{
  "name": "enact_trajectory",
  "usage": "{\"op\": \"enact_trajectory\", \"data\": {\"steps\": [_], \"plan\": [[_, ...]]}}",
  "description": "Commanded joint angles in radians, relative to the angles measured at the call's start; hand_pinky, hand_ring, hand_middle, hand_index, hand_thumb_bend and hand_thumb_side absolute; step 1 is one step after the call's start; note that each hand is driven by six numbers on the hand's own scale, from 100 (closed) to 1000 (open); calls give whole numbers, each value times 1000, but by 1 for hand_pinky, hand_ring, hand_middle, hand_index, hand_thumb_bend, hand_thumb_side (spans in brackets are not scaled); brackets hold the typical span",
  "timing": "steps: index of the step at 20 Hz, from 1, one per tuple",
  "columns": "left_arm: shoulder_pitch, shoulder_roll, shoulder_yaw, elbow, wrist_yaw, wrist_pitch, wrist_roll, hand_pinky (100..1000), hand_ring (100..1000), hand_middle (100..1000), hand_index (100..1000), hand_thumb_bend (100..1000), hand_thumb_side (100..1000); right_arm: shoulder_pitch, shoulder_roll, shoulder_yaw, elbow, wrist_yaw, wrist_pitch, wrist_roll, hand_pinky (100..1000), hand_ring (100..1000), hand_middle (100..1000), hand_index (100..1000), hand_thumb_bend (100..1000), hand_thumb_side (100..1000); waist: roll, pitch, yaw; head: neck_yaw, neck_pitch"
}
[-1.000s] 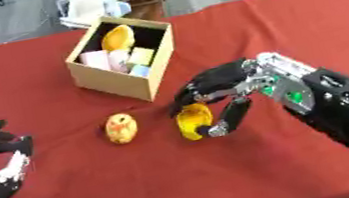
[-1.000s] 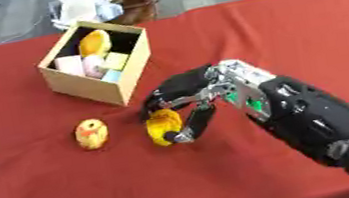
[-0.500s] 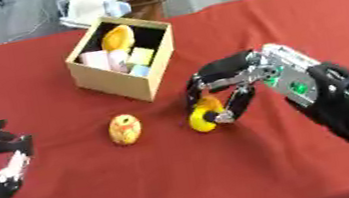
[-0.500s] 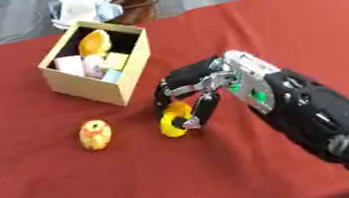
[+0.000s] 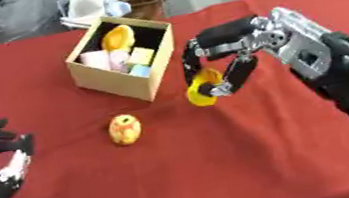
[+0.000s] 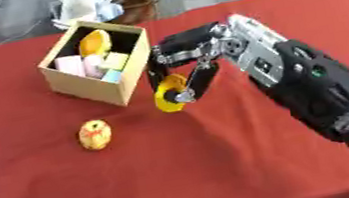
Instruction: Pick up objects on the table and place them in the box.
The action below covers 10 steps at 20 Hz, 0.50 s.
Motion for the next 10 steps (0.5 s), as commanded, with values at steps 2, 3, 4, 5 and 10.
{"op": "enact_trajectory", "data": {"steps": [2, 3, 4, 5, 10], "plan": [[-5, 12, 8, -9, 0, -2, -2, 715, 561, 563, 775, 405, 456, -68, -21, -42, 8, 7, -6, -6, 732, 527, 259, 422, 100, 100, -7, -24, 4, 0, -11], [-5, 12, 7, -10, 1, -2, -2, 715, 561, 563, 775, 405, 456, -86, -13, -51, 23, 17, -3, -15, 733, 528, 259, 423, 100, 100, -7, -24, 6, -1, -12], [-5, 11, 7, -10, 1, -2, -2, 715, 561, 563, 775, 404, 456, -102, -5, -58, 40, 29, -3, -24, 735, 528, 260, 424, 100, 100, -6, -24, 7, -2, -13], [-5, 11, 7, -10, 1, -3, -3, 715, 561, 563, 775, 404, 456, -121, 6, -67, 59, 42, -2, -34, 735, 529, 261, 425, 100, 100, -6, -24, 10, -3, -14], [-8, 10, 2, -9, 3, -3, -8, 715, 561, 563, 775, 402, 456, -206, 86, -122, 182, 122, 2, -100, 732, 526, 268, 437, 111, 100, -5, -24, 25, -11, -15]]}}
